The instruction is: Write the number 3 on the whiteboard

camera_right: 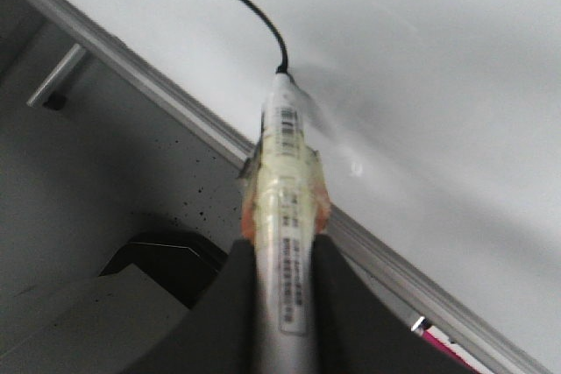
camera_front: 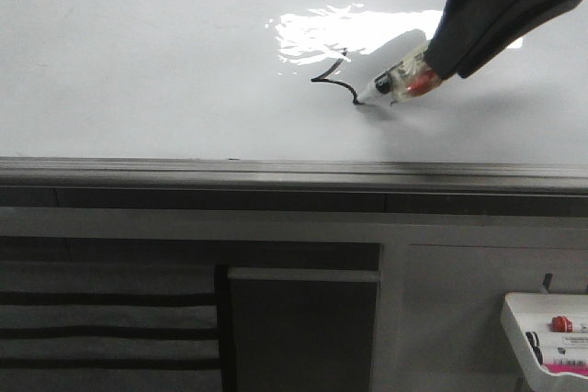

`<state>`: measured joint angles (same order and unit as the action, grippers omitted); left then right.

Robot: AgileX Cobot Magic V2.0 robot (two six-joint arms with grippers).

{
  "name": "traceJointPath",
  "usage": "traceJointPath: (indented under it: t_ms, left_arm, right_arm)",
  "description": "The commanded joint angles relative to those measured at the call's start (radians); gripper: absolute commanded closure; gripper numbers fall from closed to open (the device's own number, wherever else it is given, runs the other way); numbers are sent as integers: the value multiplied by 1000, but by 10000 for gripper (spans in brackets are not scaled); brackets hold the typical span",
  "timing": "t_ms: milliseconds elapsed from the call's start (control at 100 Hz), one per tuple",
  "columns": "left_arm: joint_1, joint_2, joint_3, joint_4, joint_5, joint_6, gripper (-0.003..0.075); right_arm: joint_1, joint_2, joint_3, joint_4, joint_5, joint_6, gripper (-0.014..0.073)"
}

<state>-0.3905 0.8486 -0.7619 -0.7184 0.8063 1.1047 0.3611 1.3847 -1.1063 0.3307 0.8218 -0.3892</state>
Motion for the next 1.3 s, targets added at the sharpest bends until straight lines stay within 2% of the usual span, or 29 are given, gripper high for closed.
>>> traceJointPath:
  t_ms: [0, 150, 250, 330, 430, 670, 810, 980, 1291]
  left_arm:
    - [4, -3, -25, -50, -43, -11, 629]
    - [4, -3, -25, -50, -43, -11, 629]
    - [4, -3, -25, -50, -43, -11, 629]
    - [4, -3, -25, -50, -43, -11, 629]
    - [4, -3, -25, -52, -43, -11, 629]
    - [4, -3, -25, -115, -46, -11, 638]
    - [4, -3, -25, -171, -47, -9, 639]
    - [-2, 6, -25, -161, -43, 103, 639]
    - [-91, 92, -70, -161, -48, 184, 639]
  right_arm:
    - [38, -7, -10, 21, -108, 7, 655]
    - [127, 49, -46, 34, -233, 7, 655]
    - [142, 66, -105, 39, -169, 3, 655]
    - [176, 27, -119, 50, -93, -102, 655]
    - [218, -54, -112, 51, -99, -178, 655]
    - [222, -135, -112, 51, -50, -344, 655]
    - [248, -132, -112, 51, 8, -549, 655]
    - [300, -132, -112, 51, 2, -726, 655]
    - [323, -132, -112, 51, -6, -749, 655]
